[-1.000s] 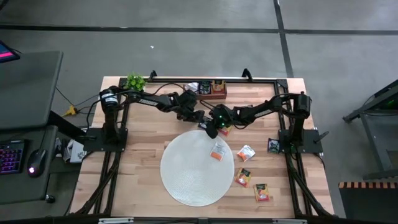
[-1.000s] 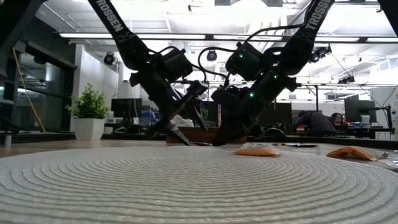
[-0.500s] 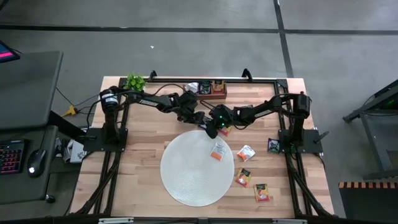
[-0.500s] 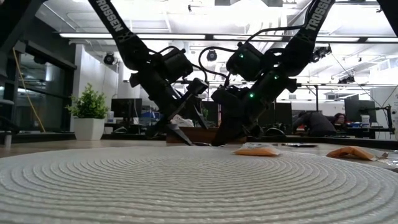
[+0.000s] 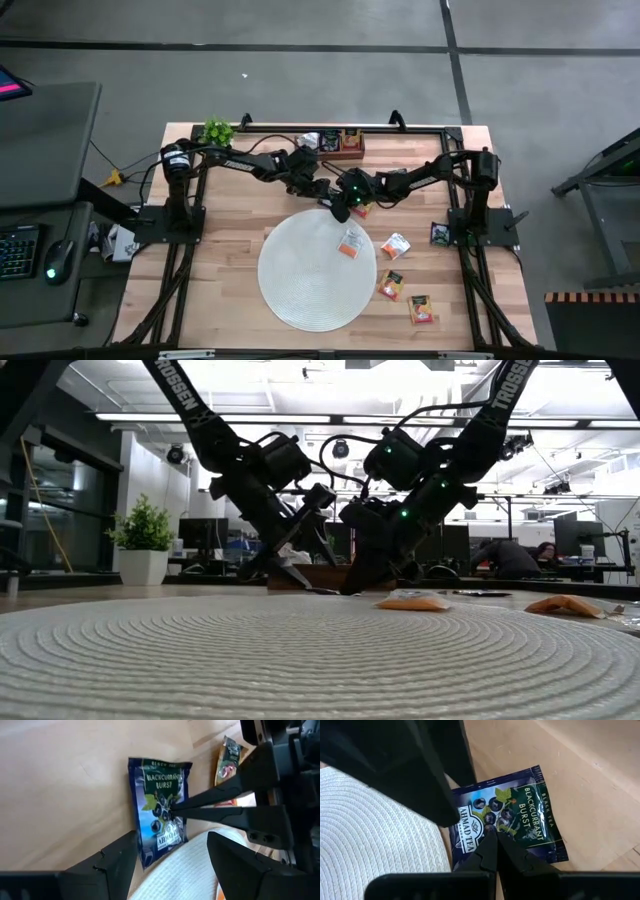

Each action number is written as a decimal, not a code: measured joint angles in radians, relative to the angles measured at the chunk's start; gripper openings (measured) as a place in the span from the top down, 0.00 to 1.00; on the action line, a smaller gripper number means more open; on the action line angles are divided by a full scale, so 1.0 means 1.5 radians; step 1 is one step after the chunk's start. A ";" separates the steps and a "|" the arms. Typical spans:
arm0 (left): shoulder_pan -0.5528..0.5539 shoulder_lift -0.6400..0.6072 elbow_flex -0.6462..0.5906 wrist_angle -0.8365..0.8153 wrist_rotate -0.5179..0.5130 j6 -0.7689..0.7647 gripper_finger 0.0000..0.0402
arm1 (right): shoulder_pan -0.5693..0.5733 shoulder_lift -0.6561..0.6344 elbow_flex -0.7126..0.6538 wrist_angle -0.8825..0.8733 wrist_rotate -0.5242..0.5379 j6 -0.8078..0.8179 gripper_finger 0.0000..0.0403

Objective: Pick & Place Tea
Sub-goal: Put the blue tea bag into the middle section of the wooden organizer

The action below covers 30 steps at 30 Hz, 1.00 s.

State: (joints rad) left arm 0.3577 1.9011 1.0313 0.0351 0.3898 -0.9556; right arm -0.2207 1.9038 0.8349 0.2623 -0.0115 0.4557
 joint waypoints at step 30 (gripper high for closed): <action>0.002 0.000 0.000 -0.007 -0.012 0.011 0.91 | 0.000 0.000 0.001 0.022 -0.014 0.008 1.00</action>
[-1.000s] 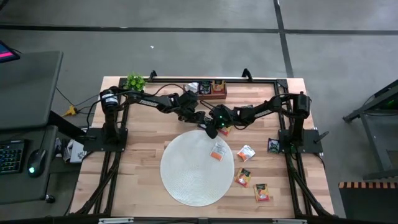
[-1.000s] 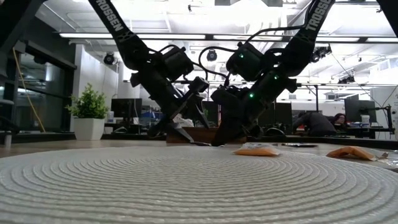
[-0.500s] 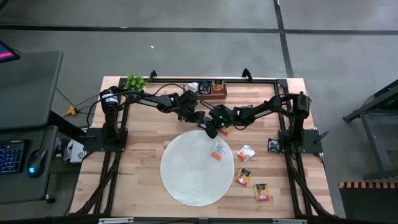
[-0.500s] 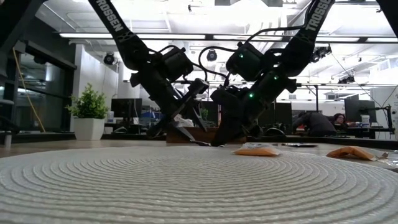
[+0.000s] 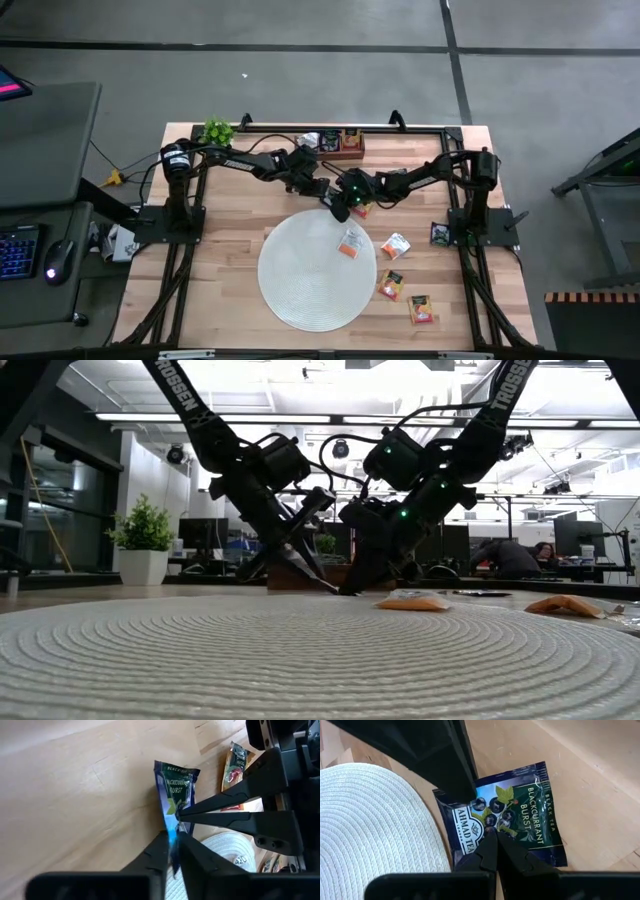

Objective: Pick & Place Tea
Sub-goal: Put the blue tea bag into the middle section of the wooden organizer

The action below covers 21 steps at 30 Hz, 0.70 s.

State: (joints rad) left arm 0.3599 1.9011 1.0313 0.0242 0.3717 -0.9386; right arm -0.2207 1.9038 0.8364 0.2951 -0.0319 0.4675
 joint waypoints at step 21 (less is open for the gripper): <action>0.000 0.000 0.000 -0.004 -0.043 0.075 1.00 | 0.001 -0.051 -0.001 -0.010 -0.037 -0.030 0.98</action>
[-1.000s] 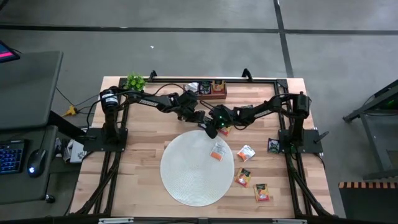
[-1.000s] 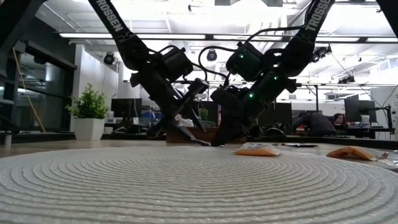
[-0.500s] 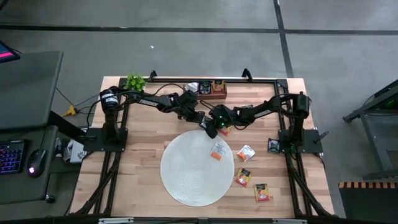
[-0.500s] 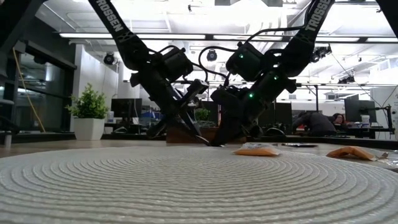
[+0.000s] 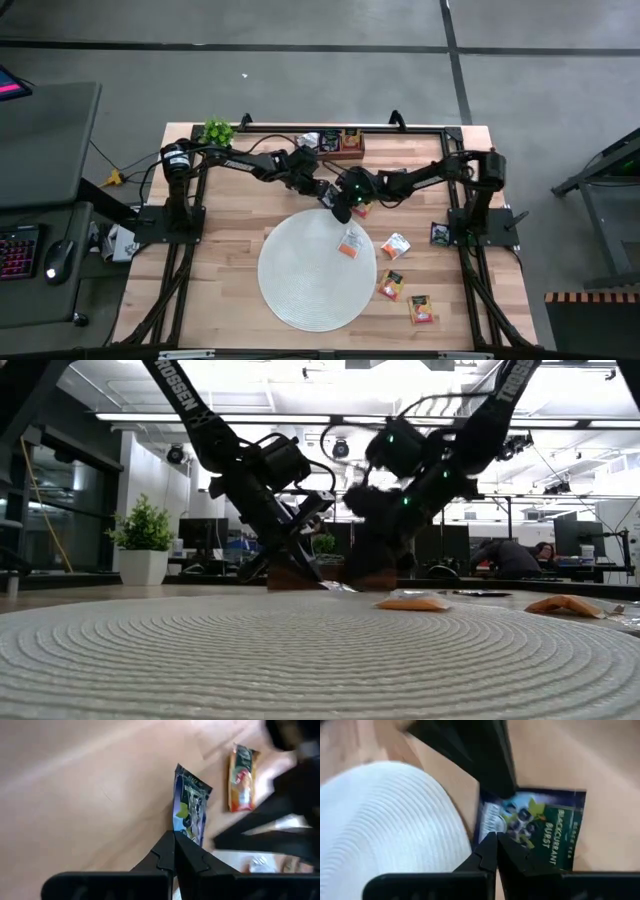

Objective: Pick & Place Tea
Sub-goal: Put the blue tea bag into the middle section of the wooden organizer

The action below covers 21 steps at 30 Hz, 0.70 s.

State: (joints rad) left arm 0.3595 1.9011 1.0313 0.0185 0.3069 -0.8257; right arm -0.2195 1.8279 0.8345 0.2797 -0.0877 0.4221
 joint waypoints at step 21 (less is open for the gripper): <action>0.000 -0.027 0.000 0.080 -0.098 0.065 1.00 | -0.002 -0.361 0.001 -0.322 0.108 0.035 0.93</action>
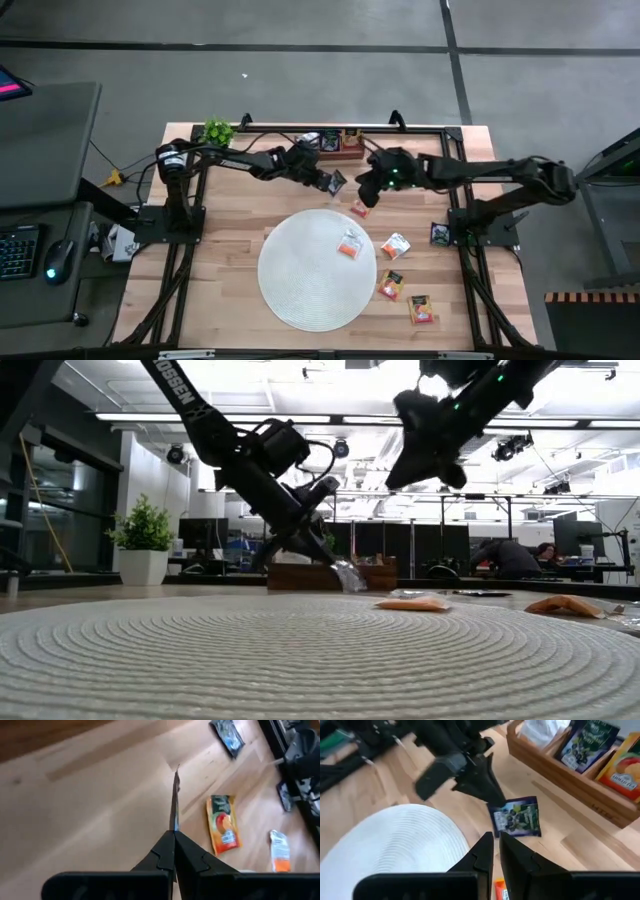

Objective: Pick & Place Tea
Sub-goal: Put the blue tea bag into the middle section of the wooden organizer

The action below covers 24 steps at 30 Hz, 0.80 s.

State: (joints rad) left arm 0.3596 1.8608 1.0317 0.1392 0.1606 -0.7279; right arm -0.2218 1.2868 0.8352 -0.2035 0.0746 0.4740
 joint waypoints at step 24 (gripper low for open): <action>0.000 -0.126 0.000 0.189 -0.259 0.200 1.00 | 0.002 -0.079 0.001 -0.077 -0.122 -0.025 0.92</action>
State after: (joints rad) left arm 0.3599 1.6718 1.0317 0.4229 -0.2272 -0.4277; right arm -0.2195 1.1677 0.8368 -0.3197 -0.1086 0.4369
